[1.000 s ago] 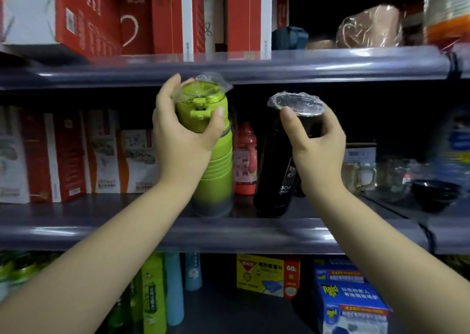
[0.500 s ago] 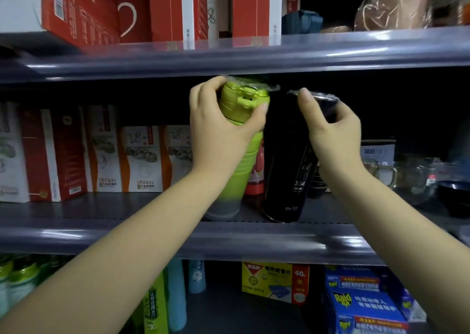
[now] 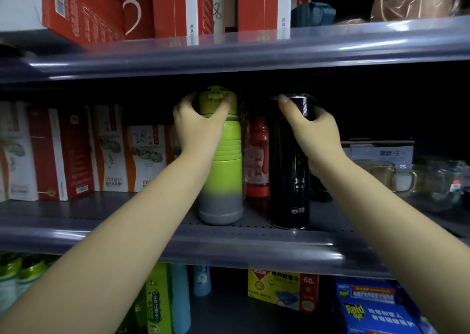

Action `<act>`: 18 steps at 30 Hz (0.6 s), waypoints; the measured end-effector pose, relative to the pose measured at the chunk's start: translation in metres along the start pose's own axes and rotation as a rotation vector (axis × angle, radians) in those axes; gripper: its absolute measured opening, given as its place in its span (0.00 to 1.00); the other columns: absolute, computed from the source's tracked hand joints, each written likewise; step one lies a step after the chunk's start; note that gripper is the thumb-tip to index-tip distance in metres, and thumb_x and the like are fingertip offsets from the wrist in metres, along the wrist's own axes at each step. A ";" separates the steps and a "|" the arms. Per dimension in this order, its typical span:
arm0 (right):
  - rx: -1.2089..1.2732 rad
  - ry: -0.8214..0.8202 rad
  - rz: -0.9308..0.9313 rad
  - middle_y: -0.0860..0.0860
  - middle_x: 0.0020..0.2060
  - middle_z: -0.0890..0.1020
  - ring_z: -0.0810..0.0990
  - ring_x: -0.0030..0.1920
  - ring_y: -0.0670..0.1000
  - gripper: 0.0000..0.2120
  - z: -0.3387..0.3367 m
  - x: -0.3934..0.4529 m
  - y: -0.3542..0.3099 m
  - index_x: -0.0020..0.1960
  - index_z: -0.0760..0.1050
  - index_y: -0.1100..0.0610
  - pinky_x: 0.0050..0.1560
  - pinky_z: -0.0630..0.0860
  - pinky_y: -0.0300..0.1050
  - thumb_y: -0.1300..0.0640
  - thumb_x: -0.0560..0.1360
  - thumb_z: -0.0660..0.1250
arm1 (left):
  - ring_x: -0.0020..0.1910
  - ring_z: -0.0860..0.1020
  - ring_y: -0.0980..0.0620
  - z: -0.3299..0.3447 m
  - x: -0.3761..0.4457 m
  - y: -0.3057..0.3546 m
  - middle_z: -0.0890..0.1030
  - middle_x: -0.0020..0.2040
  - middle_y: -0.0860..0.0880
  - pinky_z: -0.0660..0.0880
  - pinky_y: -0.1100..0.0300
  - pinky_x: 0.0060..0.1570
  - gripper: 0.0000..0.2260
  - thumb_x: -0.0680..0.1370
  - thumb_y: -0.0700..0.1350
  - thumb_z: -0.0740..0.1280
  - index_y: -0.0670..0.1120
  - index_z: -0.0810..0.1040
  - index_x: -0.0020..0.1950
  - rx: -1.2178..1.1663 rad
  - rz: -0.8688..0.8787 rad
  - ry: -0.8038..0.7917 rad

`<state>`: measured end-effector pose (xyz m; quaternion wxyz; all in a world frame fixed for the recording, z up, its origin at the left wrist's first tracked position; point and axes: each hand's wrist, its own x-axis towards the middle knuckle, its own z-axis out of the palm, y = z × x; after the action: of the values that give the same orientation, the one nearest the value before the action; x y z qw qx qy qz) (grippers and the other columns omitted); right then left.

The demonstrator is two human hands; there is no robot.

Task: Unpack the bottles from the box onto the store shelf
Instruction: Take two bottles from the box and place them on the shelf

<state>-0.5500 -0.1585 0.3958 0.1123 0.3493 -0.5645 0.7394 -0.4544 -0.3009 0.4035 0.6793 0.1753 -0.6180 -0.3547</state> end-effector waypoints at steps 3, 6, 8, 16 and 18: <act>-0.010 -0.004 -0.002 0.43 0.41 0.83 0.81 0.45 0.42 0.14 -0.001 0.000 0.000 0.40 0.77 0.49 0.50 0.77 0.39 0.39 0.68 0.72 | 0.60 0.76 0.50 -0.001 0.000 -0.002 0.77 0.60 0.47 0.72 0.52 0.63 0.33 0.64 0.64 0.71 0.48 0.75 0.63 0.019 0.027 -0.038; -0.024 -0.006 -0.008 0.45 0.41 0.84 0.83 0.45 0.45 0.16 -0.001 0.000 -0.001 0.42 0.79 0.51 0.52 0.79 0.44 0.38 0.66 0.72 | 0.60 0.76 0.50 -0.003 0.000 -0.003 0.78 0.60 0.47 0.72 0.52 0.63 0.34 0.63 0.65 0.70 0.47 0.76 0.63 0.026 0.015 -0.055; -0.040 0.009 -0.017 0.47 0.43 0.84 0.83 0.47 0.46 0.20 -0.002 0.000 0.000 0.45 0.80 0.52 0.54 0.79 0.47 0.36 0.65 0.72 | 0.62 0.75 0.49 -0.007 -0.006 -0.006 0.76 0.62 0.46 0.70 0.53 0.65 0.34 0.65 0.64 0.70 0.46 0.74 0.66 0.055 0.030 -0.088; -0.198 0.230 -0.364 0.50 0.58 0.72 0.70 0.59 0.44 0.29 -0.007 -0.033 0.004 0.66 0.69 0.61 0.58 0.62 0.23 0.44 0.73 0.69 | 0.66 0.72 0.54 -0.057 -0.043 -0.027 0.70 0.67 0.48 0.69 0.53 0.68 0.33 0.71 0.56 0.71 0.44 0.67 0.72 0.098 0.144 -0.275; -0.150 0.243 -0.479 0.50 0.56 0.72 0.73 0.59 0.46 0.23 -0.002 -0.049 0.001 0.64 0.71 0.62 0.61 0.68 0.33 0.48 0.75 0.67 | 0.65 0.72 0.55 -0.077 -0.051 -0.024 0.72 0.64 0.50 0.70 0.57 0.67 0.28 0.74 0.50 0.71 0.44 0.69 0.71 0.110 0.186 -0.276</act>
<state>-0.5154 -0.1460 0.3632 0.3762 0.3725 -0.5013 0.6844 -0.3854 -0.2970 0.3370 0.6074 0.1040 -0.7374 -0.2765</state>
